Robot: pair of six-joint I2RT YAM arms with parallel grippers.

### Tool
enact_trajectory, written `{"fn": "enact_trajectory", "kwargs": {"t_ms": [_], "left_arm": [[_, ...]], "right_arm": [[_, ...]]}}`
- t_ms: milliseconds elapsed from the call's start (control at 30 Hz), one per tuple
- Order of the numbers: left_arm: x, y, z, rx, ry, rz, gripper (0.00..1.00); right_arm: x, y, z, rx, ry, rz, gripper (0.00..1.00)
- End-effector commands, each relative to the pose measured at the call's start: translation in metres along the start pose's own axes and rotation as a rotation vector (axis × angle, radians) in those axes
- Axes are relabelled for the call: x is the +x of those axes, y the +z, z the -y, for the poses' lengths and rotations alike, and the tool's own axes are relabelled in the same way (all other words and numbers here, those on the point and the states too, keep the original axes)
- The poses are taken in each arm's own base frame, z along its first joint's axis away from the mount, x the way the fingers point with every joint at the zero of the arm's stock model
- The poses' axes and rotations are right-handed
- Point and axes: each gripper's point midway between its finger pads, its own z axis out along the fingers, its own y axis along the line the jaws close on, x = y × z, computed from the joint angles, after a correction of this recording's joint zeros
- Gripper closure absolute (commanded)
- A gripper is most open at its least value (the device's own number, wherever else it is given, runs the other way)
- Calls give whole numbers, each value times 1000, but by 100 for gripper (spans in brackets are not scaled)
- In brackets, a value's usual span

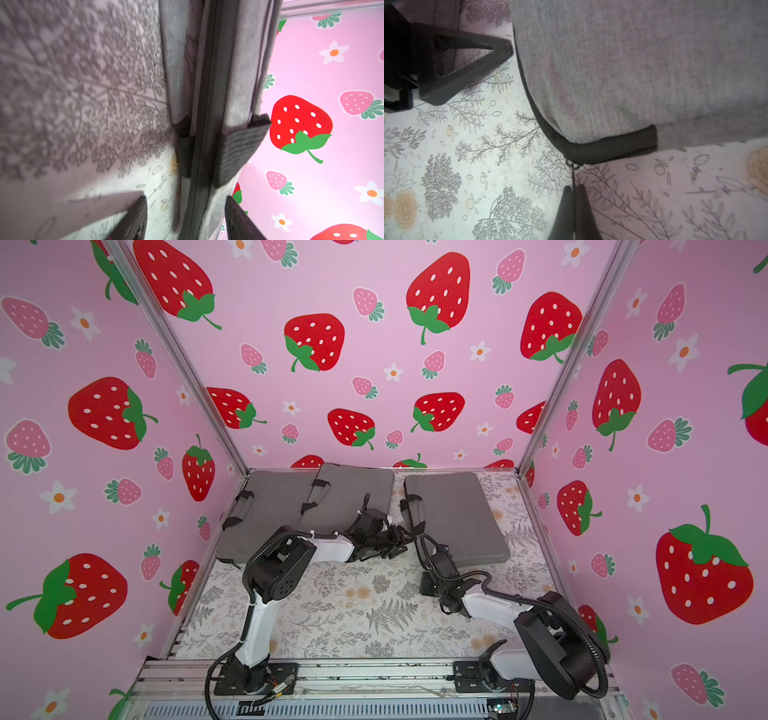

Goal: Put the mouse into the laptop bag
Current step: Zip the zipper on the zippered laptop bag.

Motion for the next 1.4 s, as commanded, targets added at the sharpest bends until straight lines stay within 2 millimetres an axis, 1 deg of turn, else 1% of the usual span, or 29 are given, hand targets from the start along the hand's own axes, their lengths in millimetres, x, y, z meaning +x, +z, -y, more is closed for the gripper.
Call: {"fn": "enact_trajectory", "kwargs": {"t_ms": [0, 33, 167, 300, 367, 433, 500, 600, 633, 733, 900, 967, 1000, 1033, 1067, 1133, 1167, 1200, 1233, 1300, 1367], "left_arm": [[34, 21, -43, -102, -66, -31, 40], [39, 26, -40, -84, -70, -44, 40], [59, 42, -42, -75, -82, -73, 44], [75, 51, -41, -51, -98, -100, 56], [79, 52, -43, -40, -111, -101, 81], [78, 50, -48, -49, -128, -96, 99], [72, 46, -52, -54, -129, -85, 100], [59, 37, -59, -69, -135, -58, 100], [56, 34, -59, -65, -137, -50, 100], [50, 28, -53, -37, -133, -48, 100], [45, 25, -42, -15, -120, -56, 100], [45, 25, -39, -23, -108, -63, 100], [45, 23, -38, -35, -96, -63, 98], [45, 21, -38, -59, -80, -58, 82], [44, 16, -40, -99, -64, -47, 70], [40, -1, -37, -187, 6, -15, 46], [38, -9, -30, -201, 39, 0, 40], [36, -19, -26, -208, 67, 18, 35], [33, -31, -16, -198, 93, 41, 33], [25, -56, -1, -201, 140, 84, 32], [12, -89, 10, -253, 204, 145, 32]], "right_arm": [[9, -4, 3, 1, -32, -39, 100], [9, -5, 3, -1, -32, -36, 100], [10, -8, 5, -6, -30, -26, 100], [10, -9, 5, -7, -31, -19, 100], [10, -8, 7, 5, -29, -23, 100], [13, -7, 15, 45, -13, -33, 100], [18, -5, 29, 97, 27, -55, 100], [26, -2, 54, 126, 134, -94, 100], [26, -2, 61, 141, 160, -92, 100], [23, -4, 76, 170, 208, -75, 100], [15, -7, 86, 189, 254, -55, 100], [10, -8, 83, 172, 243, -45, 100], [7, -9, 80, 157, 237, -39, 100], [6, -10, 78, 147, 232, -35, 84], [5, -12, 77, 141, 226, -29, 72], [1, -18, 76, 138, 223, -10, 51], [0, -21, 76, 138, 224, -2, 47], [-3, -24, 75, 132, 225, 6, 44], [-4, -28, 74, 126, 226, 13, 44], [-6, -35, 73, 119, 231, 36, 44], [-8, -41, 75, 119, 237, 65, 42]]}}
